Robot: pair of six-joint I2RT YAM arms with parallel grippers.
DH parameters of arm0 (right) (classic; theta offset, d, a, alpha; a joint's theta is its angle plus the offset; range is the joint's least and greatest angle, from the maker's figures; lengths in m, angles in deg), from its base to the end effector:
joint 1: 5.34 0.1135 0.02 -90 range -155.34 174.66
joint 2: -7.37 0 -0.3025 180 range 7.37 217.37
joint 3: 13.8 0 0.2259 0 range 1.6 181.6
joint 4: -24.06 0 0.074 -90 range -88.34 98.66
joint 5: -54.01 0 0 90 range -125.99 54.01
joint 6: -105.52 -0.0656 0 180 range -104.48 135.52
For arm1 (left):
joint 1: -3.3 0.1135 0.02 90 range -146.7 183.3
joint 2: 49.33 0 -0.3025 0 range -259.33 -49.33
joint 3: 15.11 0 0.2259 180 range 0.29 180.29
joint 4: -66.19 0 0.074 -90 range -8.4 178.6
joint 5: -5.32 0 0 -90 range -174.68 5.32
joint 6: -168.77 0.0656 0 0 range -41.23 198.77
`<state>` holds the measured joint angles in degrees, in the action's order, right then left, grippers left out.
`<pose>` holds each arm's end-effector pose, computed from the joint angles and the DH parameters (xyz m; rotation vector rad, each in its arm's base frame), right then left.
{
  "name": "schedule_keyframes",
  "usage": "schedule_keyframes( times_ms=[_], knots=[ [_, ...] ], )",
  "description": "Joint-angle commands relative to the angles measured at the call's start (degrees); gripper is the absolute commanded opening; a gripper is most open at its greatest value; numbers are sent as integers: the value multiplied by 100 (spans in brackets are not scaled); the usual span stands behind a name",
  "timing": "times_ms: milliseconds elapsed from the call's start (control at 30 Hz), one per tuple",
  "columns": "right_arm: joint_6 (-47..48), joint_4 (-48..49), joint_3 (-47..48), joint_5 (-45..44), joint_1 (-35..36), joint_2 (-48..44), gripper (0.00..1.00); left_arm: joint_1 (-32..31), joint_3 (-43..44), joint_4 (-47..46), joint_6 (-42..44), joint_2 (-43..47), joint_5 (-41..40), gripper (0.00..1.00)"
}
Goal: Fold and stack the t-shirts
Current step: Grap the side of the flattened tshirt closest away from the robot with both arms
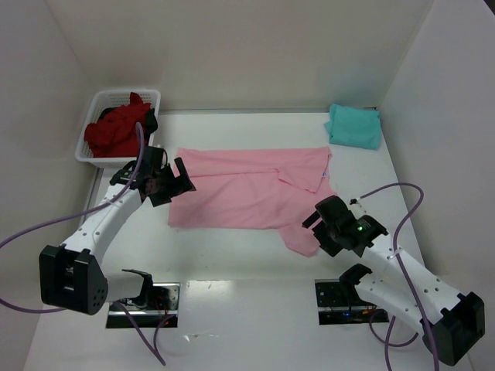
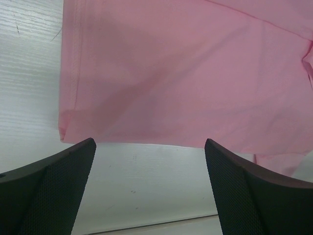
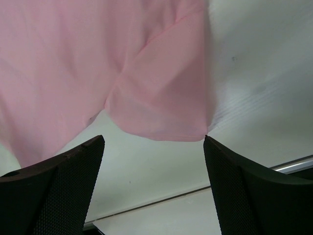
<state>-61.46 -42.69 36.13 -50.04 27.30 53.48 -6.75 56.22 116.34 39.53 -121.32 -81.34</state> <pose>0.0914 0.0396 0.2240 1.0741 2.4274 0.3336 0.2361 -0.0457 0.2905 -0.6068 2.4338 -0.4388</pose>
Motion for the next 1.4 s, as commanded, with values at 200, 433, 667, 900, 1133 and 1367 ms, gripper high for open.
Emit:
schedule_keyframes(
  times_ms=[200,433,667,900,1133,1367],
  knots=[
    [-281,525,-263,78,40,688,85,-15,225,111,-4,309,89,100],
    [-441,679,-385,16,102,654,84,-15,225,164,48,370,89,100],
    [-511,872,-553,69,102,654,71,-15,193,164,101,318,89,100],
    [-220,978,-380,83,102,1305,66,-15,225,278,101,317,-17,100],
    [44,679,185,-80,102,1951,71,-15,172,217,40,317,36,100],
    [139,802,186,-151,102,2200,52,-15,172,164,40,317,36,100]
  ],
)
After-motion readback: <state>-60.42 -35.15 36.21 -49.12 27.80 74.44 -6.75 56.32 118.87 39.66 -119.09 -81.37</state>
